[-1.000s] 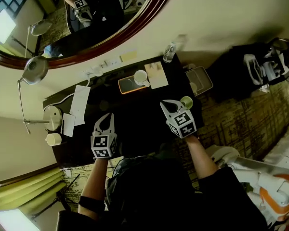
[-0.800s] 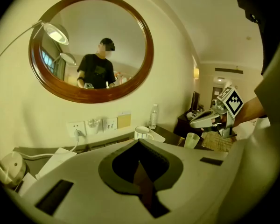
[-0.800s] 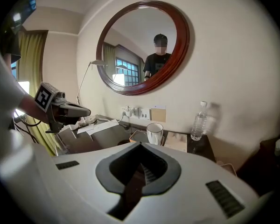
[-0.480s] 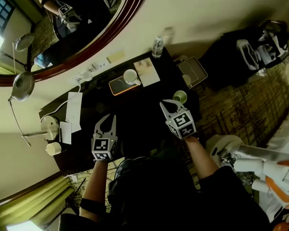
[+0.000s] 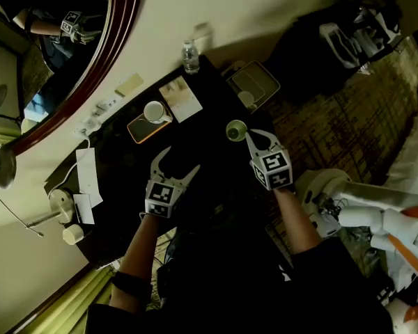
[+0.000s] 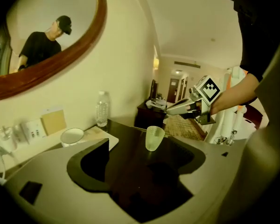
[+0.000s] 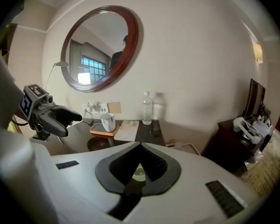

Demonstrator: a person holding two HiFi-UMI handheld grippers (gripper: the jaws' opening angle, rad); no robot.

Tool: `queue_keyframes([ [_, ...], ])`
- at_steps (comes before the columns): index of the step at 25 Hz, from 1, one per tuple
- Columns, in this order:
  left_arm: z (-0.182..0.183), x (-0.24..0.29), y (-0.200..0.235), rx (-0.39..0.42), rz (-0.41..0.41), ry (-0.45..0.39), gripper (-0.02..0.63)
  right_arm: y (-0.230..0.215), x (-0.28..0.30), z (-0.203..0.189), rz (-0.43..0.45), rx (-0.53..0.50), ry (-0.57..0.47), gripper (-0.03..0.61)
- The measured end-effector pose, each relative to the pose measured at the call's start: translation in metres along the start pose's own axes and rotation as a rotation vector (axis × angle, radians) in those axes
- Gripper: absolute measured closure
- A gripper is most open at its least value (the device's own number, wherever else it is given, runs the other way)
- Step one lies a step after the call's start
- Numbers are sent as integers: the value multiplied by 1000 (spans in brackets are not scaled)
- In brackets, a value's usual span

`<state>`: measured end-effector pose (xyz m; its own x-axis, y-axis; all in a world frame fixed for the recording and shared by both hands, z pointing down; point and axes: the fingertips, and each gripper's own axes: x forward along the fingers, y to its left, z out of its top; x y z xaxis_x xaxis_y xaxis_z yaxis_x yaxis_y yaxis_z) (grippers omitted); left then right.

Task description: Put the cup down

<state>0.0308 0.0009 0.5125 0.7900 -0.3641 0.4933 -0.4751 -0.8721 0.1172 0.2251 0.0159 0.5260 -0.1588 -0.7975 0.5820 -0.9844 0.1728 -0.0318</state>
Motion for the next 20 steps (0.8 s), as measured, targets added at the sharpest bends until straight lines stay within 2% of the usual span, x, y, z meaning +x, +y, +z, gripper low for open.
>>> queue_keyframes([
  [3,-5,47,-20,79,-90,27,170,-25,-4,-13,-30,32,21,574],
  [10,-6,127,-59,108,-198,61,135,-70,1,-42,-65,68,52,574],
  [15,-5,163,-76,72,-191,114,107,-93,5,-60,-63,103,81,574],
  [20,-5,195,-77,103,-186,133,106,-113,11,-80,-61,119,110,574],
])
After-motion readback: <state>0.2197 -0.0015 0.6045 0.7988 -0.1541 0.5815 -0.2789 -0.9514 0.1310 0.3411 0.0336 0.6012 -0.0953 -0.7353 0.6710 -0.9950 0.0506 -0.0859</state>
